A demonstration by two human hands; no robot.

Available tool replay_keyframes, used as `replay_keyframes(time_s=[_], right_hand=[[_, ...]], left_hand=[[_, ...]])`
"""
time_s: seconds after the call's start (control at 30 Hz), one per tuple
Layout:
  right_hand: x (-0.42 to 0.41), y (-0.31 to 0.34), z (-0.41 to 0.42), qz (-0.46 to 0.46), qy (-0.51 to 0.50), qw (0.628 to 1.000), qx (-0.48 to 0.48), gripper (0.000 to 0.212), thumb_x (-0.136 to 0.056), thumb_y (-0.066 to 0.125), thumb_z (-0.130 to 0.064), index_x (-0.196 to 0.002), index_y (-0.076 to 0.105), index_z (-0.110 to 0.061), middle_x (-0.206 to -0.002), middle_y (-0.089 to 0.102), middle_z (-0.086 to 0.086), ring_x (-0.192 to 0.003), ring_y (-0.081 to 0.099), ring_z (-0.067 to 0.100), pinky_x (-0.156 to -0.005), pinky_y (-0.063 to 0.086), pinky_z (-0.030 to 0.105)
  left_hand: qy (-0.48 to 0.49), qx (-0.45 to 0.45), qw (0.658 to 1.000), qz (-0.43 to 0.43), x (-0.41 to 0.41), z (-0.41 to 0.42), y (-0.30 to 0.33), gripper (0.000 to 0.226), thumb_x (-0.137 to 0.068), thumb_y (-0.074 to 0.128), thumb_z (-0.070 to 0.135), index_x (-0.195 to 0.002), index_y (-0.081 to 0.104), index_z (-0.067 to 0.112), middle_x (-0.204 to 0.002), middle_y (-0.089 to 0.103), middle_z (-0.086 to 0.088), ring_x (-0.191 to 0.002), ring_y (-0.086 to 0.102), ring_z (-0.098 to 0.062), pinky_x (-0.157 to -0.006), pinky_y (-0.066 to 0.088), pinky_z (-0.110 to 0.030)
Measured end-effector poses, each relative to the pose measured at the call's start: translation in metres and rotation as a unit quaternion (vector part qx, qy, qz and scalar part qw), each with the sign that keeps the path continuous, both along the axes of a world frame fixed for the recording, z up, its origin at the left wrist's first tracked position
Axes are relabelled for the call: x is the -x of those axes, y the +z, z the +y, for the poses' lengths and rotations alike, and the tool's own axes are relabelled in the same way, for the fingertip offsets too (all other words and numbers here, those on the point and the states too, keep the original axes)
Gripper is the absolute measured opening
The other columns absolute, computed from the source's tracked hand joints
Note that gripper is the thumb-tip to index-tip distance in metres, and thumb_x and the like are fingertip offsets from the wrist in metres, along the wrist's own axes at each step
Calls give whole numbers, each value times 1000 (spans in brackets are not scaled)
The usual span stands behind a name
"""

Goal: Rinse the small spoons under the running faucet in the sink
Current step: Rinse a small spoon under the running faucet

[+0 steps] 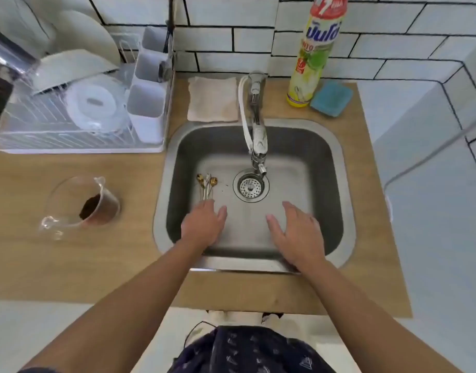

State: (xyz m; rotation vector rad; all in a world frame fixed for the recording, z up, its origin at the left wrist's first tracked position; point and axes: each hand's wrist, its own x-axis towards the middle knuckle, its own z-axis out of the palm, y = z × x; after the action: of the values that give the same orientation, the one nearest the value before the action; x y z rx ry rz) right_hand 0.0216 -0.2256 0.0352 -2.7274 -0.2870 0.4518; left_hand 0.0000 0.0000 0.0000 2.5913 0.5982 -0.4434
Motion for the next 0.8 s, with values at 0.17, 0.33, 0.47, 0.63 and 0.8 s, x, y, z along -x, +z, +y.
replay_keyframes(time_s=[0.17,0.33,0.47,0.63,0.8], right_hand=[[-19,-12,6,-10,-19,1000,-7,61,-105,45,-52,-148,50,-9,-150,57,10,-138,52,28,-116,29,42],[-25,-22,7,10,-33,999,-24,61,-105,42,-53,-148,50,-11,-150,57,6,-138,52,25,-115,30,41],[-31,-25,5,20,-41,998,-46,61,-105,42,-53,-148,51,-12,-149,59,4,-135,55,23,-114,36,42],[-46,-23,-4,20,-75,994,-75,61,-104,41,-57,-146,52,-15,-146,61,1,-130,59,20,-110,44,47],[-56,-22,-6,17,-91,991,-98,62,-103,41,-59,-146,52,-17,-145,62,-1,-125,63,17,-106,48,45]], left_hand=[[10,-23,999,38,-35,20,-40,35,-105,39,24,-132,52,4,-134,53,-18,-118,55,-36,-91,46,-45],[21,-79,996,44,-43,28,-65,35,-96,49,0,-131,47,3,-133,48,-21,-118,52,-37,-89,50,-45],[27,-85,996,26,-49,33,-73,36,-96,46,-5,-131,45,1,-135,45,-23,-112,55,-39,-87,51,-45],[24,-86,995,46,-53,38,-75,35,-96,44,-7,-130,47,-2,-138,43,-24,-108,61,-41,-88,51,-45],[42,-68,992,95,-60,40,-74,32,-98,47,-3,-130,46,-5,-131,49,-23,-108,65,-37,-85,54,-39]])
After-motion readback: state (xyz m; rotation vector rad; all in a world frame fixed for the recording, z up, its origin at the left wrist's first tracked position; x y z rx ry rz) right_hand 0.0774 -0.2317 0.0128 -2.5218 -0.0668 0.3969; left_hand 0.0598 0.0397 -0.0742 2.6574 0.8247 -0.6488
